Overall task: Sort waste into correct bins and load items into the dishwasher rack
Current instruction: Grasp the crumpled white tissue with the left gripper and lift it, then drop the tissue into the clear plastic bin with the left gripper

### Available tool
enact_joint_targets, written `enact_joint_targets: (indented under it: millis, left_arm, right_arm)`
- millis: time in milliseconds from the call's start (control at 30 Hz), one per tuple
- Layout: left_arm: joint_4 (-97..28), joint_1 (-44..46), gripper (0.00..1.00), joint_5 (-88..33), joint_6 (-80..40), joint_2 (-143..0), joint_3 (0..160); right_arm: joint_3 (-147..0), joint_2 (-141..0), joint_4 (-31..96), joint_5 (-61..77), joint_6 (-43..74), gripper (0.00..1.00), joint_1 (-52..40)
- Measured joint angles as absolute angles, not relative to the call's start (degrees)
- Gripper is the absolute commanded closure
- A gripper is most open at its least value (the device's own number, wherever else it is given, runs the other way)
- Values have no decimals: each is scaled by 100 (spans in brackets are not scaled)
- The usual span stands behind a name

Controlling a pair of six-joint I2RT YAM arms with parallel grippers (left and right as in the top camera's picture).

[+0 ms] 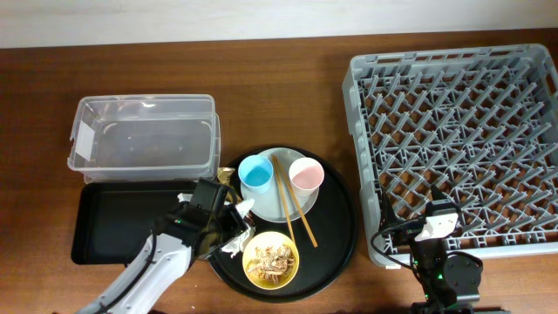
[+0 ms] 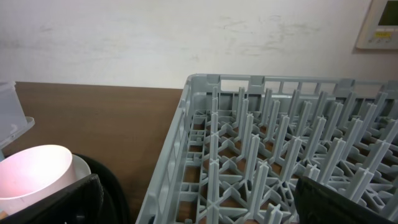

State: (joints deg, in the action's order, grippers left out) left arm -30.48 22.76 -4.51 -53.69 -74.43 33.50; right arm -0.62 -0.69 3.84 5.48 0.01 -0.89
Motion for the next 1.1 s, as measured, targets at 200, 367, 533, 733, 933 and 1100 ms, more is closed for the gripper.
enact_joint_targets:
  millis: [200, 367, 533, 733, 933, 1100]
  left_arm:
    - [-2864, 2276, 100, -510, -5428, -7771, 3347]
    - [-2827, 2294, 100, -589, -5199, -7426, 3347]
    - [-3990, 2294, 100, -716, -4663, -5137, 3951]
    - [-4217, 1278, 100, 325, -3363, -5402, 6386]
    - [-2432, -137, 99, 701, -2845, -8829, 6460]
    - [-1623, -314, 61, 714, -2609, -9966, 6462]
  right_arm:
    - [-62, -69, 384, 548, 1, 1, -89]
    - [-62, -69, 384, 548, 1, 1, -89]
    - [-62, -67, 384, 545, 3, 1, -89]
    - [-62, -64, 384, 545, 5, 1, -89]
    - [-62, -60, 384, 548, 1, 1, -89]
    - [-62, -69, 384, 548, 3, 1, -89]
